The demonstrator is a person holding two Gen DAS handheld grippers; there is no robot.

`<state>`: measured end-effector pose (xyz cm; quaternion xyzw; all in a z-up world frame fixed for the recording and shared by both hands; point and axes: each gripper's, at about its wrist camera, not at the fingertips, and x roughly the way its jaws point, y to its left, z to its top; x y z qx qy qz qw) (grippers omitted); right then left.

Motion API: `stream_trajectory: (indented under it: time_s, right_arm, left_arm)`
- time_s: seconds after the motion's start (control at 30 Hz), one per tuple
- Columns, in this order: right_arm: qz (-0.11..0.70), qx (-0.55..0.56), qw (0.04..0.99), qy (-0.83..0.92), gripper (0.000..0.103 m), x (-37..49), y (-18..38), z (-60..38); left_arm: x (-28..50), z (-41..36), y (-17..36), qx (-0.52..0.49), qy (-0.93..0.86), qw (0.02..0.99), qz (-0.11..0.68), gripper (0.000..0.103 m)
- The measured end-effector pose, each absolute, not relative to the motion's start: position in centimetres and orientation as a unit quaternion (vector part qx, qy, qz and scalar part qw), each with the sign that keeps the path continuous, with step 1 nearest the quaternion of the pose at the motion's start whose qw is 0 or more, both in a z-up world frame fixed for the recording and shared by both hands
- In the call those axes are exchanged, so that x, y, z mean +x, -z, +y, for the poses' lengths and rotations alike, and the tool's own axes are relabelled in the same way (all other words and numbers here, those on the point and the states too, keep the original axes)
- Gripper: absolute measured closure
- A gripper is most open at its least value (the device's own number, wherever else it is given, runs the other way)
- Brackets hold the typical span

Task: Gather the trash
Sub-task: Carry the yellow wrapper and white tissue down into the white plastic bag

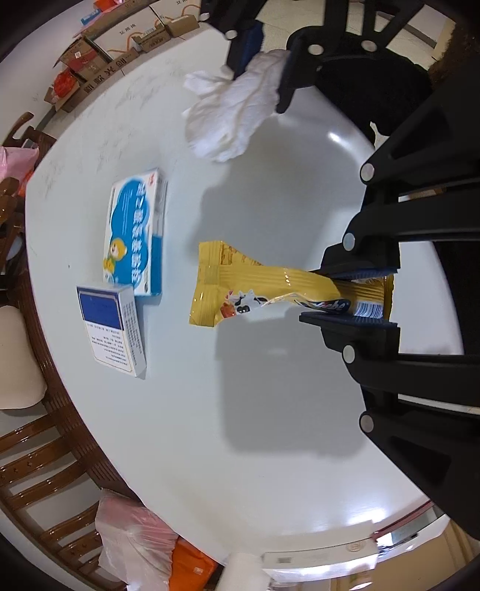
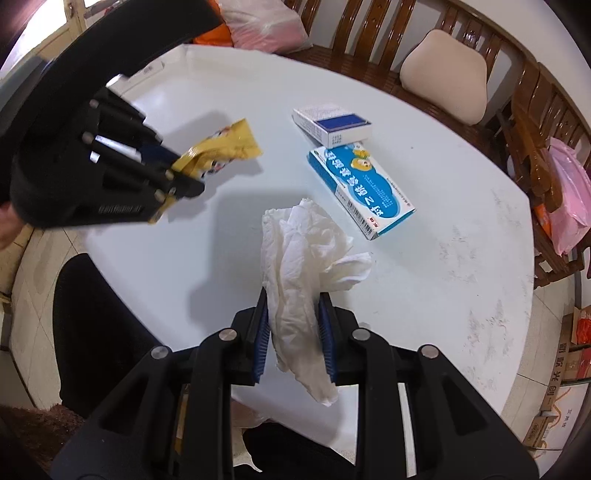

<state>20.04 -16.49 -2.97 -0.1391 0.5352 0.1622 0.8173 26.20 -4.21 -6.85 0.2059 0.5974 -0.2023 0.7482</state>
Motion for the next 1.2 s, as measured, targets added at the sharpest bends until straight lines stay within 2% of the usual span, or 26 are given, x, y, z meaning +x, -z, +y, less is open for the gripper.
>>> stream_trajectory:
  time_s: [0.47, 1.2]
  right_arm:
    - [0.494, -0.134, 0.845, -0.158, 0.079, 13.1, -1.2, -16.0]
    - [0.506, -0.133, 0.835, -0.169, 0.078, 4.1, 3.8, -14.1]
  left_arm:
    - [18.3, -2.9, 3.6, 0.187, 0.213, 0.776, 0.563, 0.087]
    - [7.5, -3.0, 9.1, 0.186, 0.238, 0.775, 0.556, 0.087]
